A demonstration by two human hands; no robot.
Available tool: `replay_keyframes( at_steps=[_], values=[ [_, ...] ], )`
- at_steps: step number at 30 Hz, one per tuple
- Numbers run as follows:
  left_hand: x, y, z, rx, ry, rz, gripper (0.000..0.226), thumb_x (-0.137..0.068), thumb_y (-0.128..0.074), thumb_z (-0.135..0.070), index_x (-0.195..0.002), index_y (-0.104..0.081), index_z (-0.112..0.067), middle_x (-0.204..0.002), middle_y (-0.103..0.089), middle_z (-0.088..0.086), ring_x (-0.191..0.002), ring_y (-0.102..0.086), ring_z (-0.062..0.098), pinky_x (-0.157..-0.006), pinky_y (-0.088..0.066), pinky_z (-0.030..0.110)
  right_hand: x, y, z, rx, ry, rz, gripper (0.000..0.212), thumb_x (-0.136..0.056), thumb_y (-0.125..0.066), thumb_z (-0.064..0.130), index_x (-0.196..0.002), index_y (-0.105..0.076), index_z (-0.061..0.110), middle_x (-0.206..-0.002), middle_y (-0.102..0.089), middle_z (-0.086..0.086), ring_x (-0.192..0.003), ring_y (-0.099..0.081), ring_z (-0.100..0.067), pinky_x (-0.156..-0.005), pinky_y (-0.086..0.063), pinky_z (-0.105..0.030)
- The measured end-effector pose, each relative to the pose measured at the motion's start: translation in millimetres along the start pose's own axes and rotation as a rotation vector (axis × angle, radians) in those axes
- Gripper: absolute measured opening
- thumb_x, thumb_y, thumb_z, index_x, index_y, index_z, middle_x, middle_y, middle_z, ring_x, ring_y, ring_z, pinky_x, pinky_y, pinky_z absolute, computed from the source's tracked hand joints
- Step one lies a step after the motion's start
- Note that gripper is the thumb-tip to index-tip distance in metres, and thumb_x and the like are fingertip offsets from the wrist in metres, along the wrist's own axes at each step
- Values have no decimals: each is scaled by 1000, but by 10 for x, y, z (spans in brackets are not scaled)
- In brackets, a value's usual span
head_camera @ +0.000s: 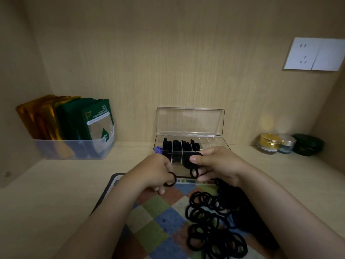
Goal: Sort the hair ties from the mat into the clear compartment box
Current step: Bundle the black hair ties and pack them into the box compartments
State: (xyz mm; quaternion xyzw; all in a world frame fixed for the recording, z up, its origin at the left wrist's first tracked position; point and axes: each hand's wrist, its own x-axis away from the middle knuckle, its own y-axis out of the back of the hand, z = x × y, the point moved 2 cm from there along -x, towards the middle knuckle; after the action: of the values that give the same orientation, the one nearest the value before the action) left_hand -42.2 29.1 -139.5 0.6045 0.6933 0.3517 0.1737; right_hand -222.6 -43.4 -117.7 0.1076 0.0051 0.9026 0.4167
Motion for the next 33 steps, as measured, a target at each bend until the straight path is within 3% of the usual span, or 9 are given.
replay_keyframes(
  at_steps=[4,8,14,17,20,25,29,33],
  values=[
    [7,15,-65,319,39,60,10,-90,-66,-2,-100,-68,-4,-84,-74,15,-61,-71,17,-59,-60,25,5,-71,-11,17,7,87,8,-87,-72,14,-88,-76,8,-69,-71,-13,-57,-67,-16,-54,-60,-27],
    [35,-39,-122,507,26,72,12,-93,-68,-14,-103,-72,-9,-90,-77,11,-73,-75,20,-66,-62,27,12,-113,13,-45,30,139,14,-79,-75,20,-89,-80,12,-76,-71,-14,-60,-66,-17,-52,-57,-26],
    [1,-101,-163,882,-11,90,24,-96,-60,-12,-115,-68,2,-100,-75,21,-95,-75,29,-80,-62,33,-65,-56,-43,31,125,-103,14,-87,-75,15,-97,-79,6,-77,-73,-20,-59,-66,-23,-53,-57,-30],
    [-3,-114,-169,1030,-4,98,31,-97,-59,-24,-115,-66,1,-105,-74,23,-99,-73,33,-85,-61,39,-66,-44,-51,67,150,-122,13,-86,-75,13,-97,-79,6,-81,-75,-21,-60,-66,-22,-55,-57,-32],
    [-23,-137,-158,927,-45,63,33,-88,-72,-25,-110,-72,0,-112,-73,17,-103,-72,27,-83,-61,33,-77,-31,-59,159,175,-121,13,-86,-77,17,-95,-80,8,-82,-74,-25,-62,-67,-23,-62,-60,-38],
    [-35,-166,-153,918,-66,69,27,-91,-68,-14,-112,-71,3,-111,-74,14,-102,-73,21,-88,-60,33,-103,15,-89,267,136,-152,18,-80,-82,27,-83,-81,10,-85,-74,-24,-78,-74,-39,-73,-62,-53],
    [-32,-145,-165,970,-105,100,30,-90,-67,-15,-115,-69,1,-112,-74,15,-106,-71,25,-90,-59,35,-54,68,-34,143,104,-35,24,-85,-77,23,-100,-78,5,-102,-75,-21,-94,-74,-33,-66,-63,-37],
    [-5,-153,-207,907,-140,-5,26,-88,-71,-13,-114,-71,-6,-107,-75,12,-96,-74,23,-75,-61,30,-33,116,-11,-16,27,21,31,-85,-76,19,-105,-73,-4,-90,-73,-18,-71,-71,-19,-59,-60,-30]
  ],
)
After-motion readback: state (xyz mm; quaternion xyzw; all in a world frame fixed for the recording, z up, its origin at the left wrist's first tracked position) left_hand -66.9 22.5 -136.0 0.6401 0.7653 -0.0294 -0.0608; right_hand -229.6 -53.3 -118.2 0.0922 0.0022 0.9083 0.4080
